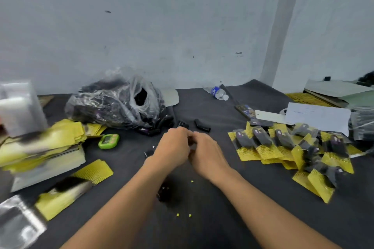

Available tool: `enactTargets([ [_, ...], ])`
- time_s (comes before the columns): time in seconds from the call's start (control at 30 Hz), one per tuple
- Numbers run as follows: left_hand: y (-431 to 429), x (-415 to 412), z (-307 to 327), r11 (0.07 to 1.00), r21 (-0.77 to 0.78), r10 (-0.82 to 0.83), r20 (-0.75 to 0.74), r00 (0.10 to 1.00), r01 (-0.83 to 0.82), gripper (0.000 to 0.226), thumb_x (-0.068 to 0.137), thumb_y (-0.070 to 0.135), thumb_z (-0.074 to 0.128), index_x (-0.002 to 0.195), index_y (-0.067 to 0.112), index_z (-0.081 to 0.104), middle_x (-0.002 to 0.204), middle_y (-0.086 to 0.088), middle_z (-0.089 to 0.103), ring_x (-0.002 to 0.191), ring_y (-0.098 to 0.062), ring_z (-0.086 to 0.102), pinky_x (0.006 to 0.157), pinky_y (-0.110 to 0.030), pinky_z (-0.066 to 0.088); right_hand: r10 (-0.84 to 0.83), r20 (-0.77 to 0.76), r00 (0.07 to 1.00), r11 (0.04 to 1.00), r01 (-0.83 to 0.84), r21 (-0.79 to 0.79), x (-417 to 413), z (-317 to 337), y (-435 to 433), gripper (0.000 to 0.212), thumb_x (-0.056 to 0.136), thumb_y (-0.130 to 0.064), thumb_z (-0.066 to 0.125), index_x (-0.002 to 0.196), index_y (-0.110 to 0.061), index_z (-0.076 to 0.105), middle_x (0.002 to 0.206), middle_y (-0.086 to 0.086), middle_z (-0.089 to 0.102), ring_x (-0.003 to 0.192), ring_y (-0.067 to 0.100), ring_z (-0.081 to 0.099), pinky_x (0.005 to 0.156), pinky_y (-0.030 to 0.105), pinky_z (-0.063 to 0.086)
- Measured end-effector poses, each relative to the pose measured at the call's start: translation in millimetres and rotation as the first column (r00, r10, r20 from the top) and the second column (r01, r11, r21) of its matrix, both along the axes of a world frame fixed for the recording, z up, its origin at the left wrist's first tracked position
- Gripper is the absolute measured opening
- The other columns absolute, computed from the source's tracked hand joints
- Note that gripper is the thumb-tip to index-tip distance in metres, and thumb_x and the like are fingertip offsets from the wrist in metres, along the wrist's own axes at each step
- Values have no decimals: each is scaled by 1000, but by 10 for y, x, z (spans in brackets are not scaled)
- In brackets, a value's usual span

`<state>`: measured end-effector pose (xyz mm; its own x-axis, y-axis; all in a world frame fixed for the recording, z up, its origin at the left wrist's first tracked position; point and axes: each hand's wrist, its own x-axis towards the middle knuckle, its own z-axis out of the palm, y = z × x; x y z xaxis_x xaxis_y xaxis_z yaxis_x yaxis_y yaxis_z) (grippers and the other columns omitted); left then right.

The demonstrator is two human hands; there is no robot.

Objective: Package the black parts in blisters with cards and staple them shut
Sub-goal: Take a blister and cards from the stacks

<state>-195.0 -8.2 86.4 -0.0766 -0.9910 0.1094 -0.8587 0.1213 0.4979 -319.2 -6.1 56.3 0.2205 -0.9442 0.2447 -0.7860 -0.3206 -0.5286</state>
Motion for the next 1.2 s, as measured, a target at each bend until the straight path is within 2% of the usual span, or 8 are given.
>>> enactTargets([
  [0.1, 152, 655, 90, 985, -86, 142, -83, 986, -150, 28, 72, 9, 62, 87, 25, 81, 72, 1, 72, 80, -27, 72, 63, -27, 49, 89, 115, 989, 994, -95, 49, 612, 150, 67, 32, 88, -17, 56, 115, -22, 72, 114, 3, 75, 110, 29, 65, 85, 38, 53],
  [0.2, 340, 1332, 82, 935, -137, 305, -167, 938, -328, 21, 75, 11, 66, 88, 14, 83, 79, -8, 78, 77, -24, 74, 69, -35, 59, 162, 181, 970, 974, -186, 126, 1272, 184, 132, 37, 85, -13, 56, 112, -26, 78, 110, 5, 78, 105, 31, 68, 82, 36, 53],
  [0.37, 608, 2366, -18, 727, -193, 656, -86, 749, -659, 28, 86, 39, 74, 64, 23, 72, 66, 0, 67, 75, -26, 68, 61, -32, 45, 274, 177, 945, 930, -308, 201, 2320, 109, 205, 47, 90, -12, 58, 134, -26, 68, 134, 5, 67, 125, 30, 59, 98, 32, 47],
  [0.53, 943, 2911, -66, 465, -494, 771, -181, 611, -734, 18, 91, 35, 67, 105, 34, 78, 85, 7, 77, 81, -22, 71, 63, -30, 42, 332, 132, 934, 942, -334, -9, 3019, 141, 169, 39, 88, -6, 55, 122, -26, 53, 125, 2, 56, 119, 26, 53, 85, 35, 38],
  [0.7, 964, 3351, -61, 668, -337, 706, 6, 708, -663, 47, 90, 22, 68, 136, 25, 67, 139, 1, 62, 131, -22, 48, 115, -36, 34, 462, -166, 871, 880, -474, -39, 3359, 234, 30, 74, 89, 4, 55, 154, -29, 41, 156, 7, 44, 143, 32, 37, 116, 41, 30],
  [0.9, 867, 3478, 59, 742, -190, 670, 195, 716, -643, 35, 96, 33, 59, 129, 37, 70, 122, 0, 74, 105, -23, 66, 96, -39, 51, 512, -322, 797, 836, -549, -29, 3431, 329, -98, 68, 92, -6, 62, 154, -27, 45, 154, 5, 50, 140, 29, 45, 111, 38, 39],
  [1.03, 814, 3548, 230, 619, -353, 731, -70, 679, -702, 28, 93, 24, 64, 118, 25, 77, 125, -1, 72, 118, -22, 63, 101, -38, 51, 532, -5, 847, 844, -530, 78, 3463, 534, -148, 75, 84, -38, 79, 151, -25, 50, 166, 4, 33, 153, 24, 30, 120, 38, 29],
  [1.2, 608, 3761, 535, 422, -344, 613, -574, 543, -839, 22, 95, 25, 62, 109, 23, 79, 101, 8, 77, 90, -11, 70, 65, -13, 46, 284, 428, 858, 936, -344, 70, 3830, 1003, -413, 31, 92, -46, 66, 103, -18, 73, 97, -2, 74, 96, 22, 69, 81, 39, 56],
])
